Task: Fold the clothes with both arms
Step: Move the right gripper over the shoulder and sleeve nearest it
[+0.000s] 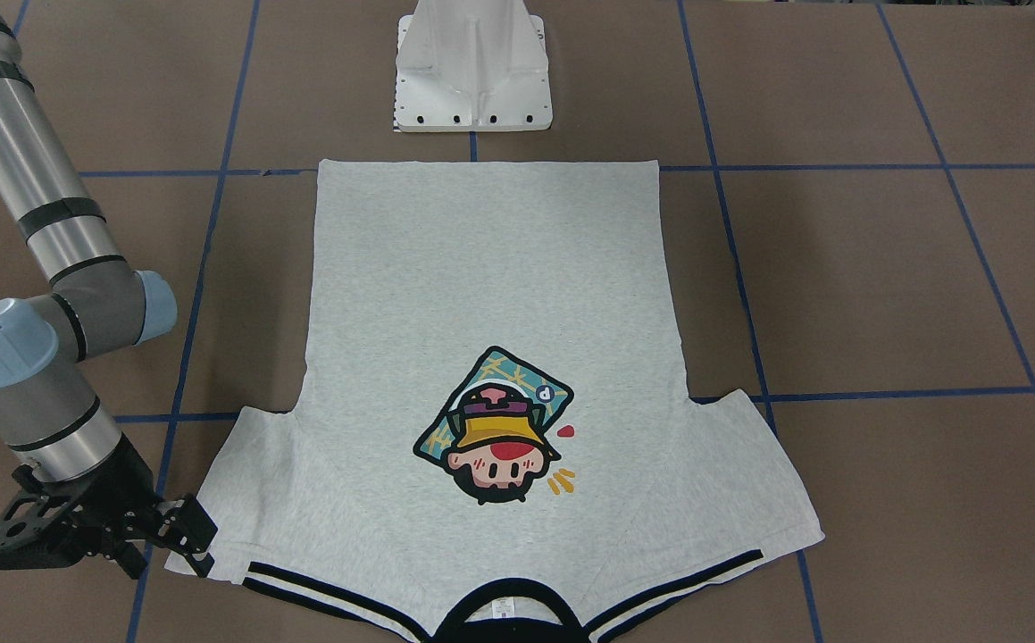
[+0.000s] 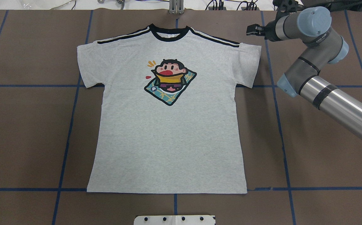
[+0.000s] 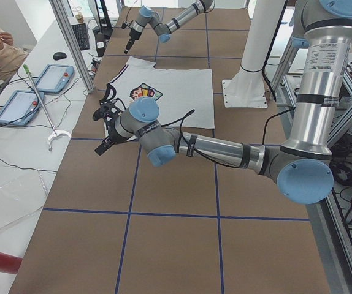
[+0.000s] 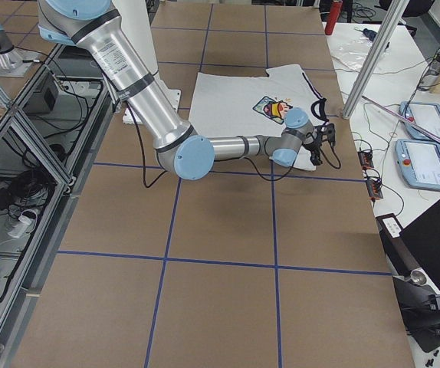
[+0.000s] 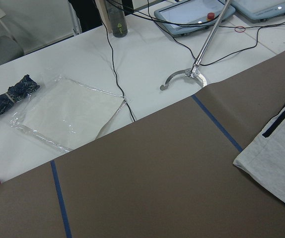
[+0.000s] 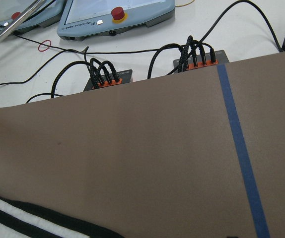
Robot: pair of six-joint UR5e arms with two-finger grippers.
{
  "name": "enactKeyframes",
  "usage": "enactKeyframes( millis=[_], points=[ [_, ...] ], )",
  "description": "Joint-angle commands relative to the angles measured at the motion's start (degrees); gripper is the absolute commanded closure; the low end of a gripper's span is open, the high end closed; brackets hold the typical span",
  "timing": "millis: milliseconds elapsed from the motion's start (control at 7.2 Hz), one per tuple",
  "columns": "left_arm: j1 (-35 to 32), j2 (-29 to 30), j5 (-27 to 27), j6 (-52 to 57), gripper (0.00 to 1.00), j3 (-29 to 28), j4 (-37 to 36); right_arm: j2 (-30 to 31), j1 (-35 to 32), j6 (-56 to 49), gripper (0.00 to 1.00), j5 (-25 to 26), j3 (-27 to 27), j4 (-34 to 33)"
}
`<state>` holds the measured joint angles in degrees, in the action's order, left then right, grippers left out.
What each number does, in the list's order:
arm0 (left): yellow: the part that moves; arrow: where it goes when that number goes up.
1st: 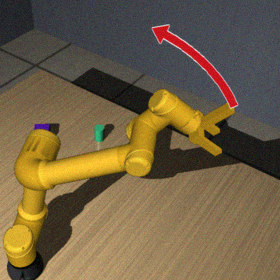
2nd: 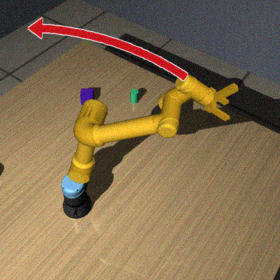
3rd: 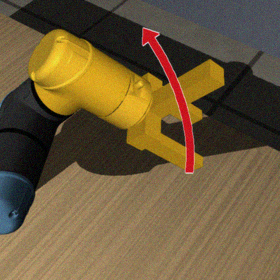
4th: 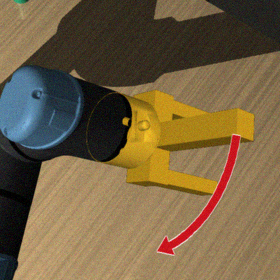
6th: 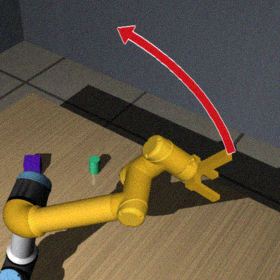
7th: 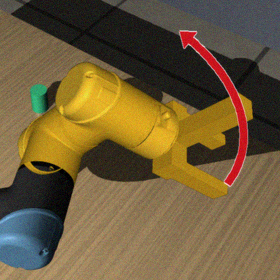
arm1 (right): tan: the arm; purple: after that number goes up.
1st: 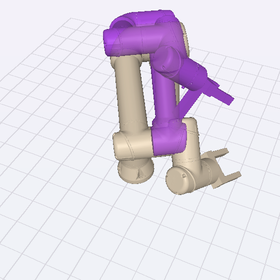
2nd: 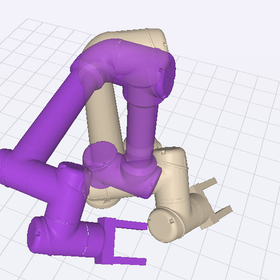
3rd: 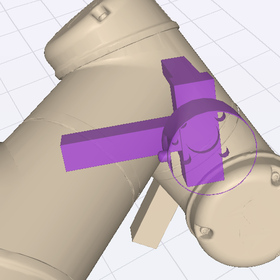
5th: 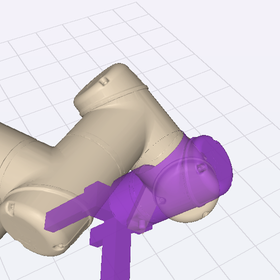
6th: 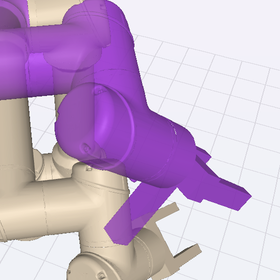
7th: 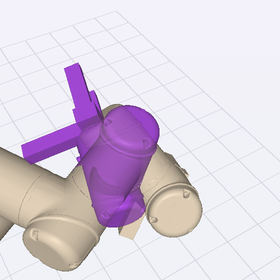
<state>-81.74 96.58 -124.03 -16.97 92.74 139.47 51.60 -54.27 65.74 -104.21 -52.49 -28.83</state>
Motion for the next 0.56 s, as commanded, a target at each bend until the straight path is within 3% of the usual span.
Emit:
enactKeyframes(
  millis=[0,417],
  points=[
    [0.0,-0.1,0.0,0.0,0.00,-0.1,0.2,0.3,0.8,0.2,0.22,0.9,3.0,2.0],
    [0.1,-0.2,0.0,0.0,0.00,-0.1,0.2,0.7,1.6,0.2,0.27,1.9,3.3,2.0]
  ],
)
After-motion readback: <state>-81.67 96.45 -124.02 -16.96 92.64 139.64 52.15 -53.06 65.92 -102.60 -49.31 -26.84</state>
